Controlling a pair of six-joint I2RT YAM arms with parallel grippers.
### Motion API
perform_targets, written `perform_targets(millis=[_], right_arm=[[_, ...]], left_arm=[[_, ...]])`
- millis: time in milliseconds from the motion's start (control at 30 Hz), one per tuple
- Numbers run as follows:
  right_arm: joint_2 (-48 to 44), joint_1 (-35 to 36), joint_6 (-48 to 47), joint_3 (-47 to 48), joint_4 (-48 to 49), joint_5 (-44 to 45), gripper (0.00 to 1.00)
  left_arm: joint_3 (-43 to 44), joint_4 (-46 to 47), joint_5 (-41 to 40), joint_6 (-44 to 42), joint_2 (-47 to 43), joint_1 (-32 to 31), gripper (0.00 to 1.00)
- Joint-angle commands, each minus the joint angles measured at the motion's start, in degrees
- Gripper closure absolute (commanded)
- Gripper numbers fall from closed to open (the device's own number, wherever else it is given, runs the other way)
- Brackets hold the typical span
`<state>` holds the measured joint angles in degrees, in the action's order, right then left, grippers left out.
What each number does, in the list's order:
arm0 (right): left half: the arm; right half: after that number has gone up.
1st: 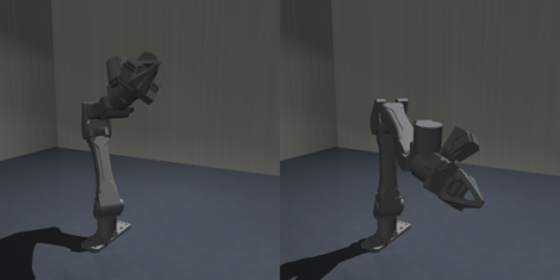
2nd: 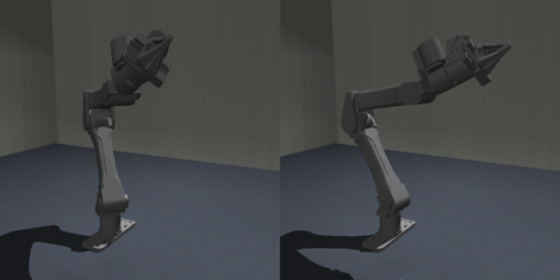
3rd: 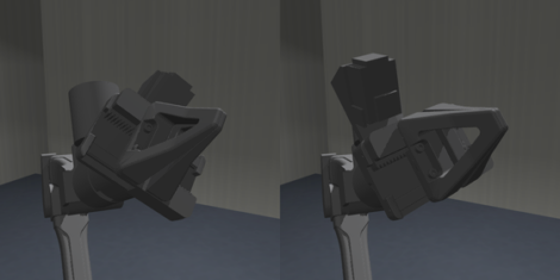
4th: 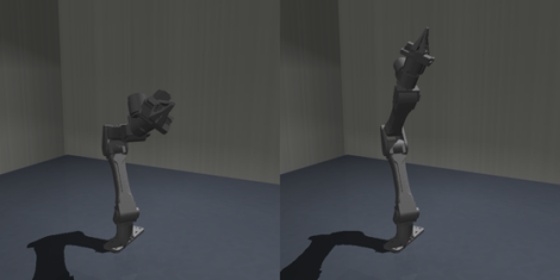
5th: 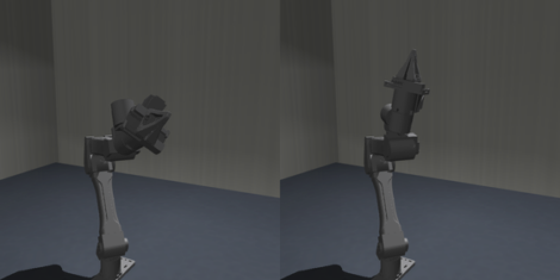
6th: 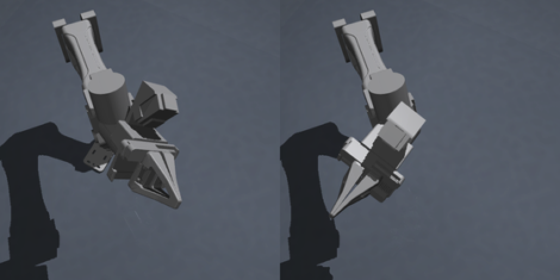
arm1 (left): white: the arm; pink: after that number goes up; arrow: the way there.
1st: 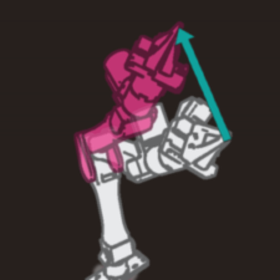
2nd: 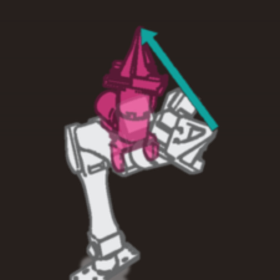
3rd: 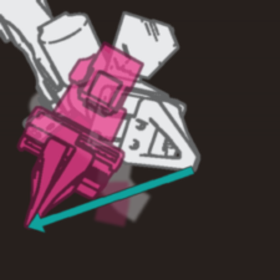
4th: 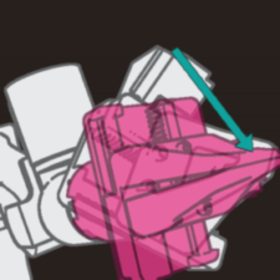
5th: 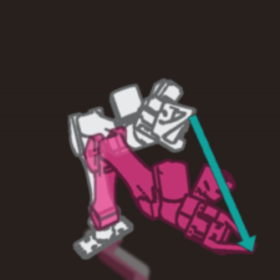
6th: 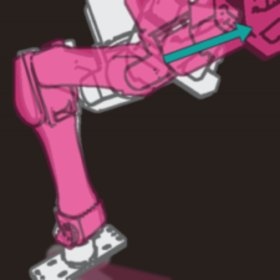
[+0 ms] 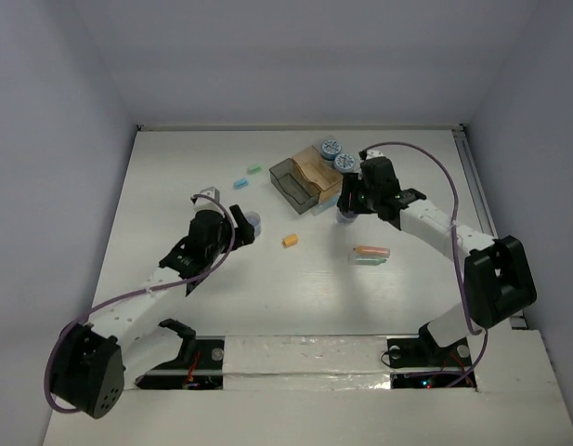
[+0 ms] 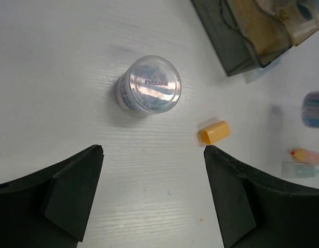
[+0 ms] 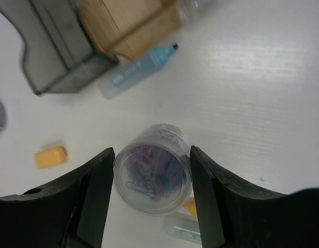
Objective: Sort the stationery into containers
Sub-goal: Pick up the stationery from the center of the board, then place the stationery in the storage box.
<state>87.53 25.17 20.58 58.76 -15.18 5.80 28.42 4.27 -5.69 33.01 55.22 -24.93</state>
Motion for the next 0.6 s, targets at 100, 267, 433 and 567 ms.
perform_targets(millis=[100,267,433,567], right_arm=[[1.50,0.23,-0.80,11.62,6.21,-2.90,0.64],[9.76,0.23,-3.79,21.62,8.41,-2.38,0.64],[17.05,0.23,-5.98,30.96,7.71,-3.43,0.64],[23.20,0.23,-7.92,37.64,7.18,-3.87,0.64]], left_arm=[[6.55,2.49,-10.12,-3.57,8.31,-2.67,0.23],[9.62,3.29,-10.83,-5.15,14.47,-3.20,0.22],[11.56,3.55,-11.54,-6.82,18.33,-3.20,0.19],[13.49,3.81,-9.69,-7.88,21.50,-3.20,0.17]])
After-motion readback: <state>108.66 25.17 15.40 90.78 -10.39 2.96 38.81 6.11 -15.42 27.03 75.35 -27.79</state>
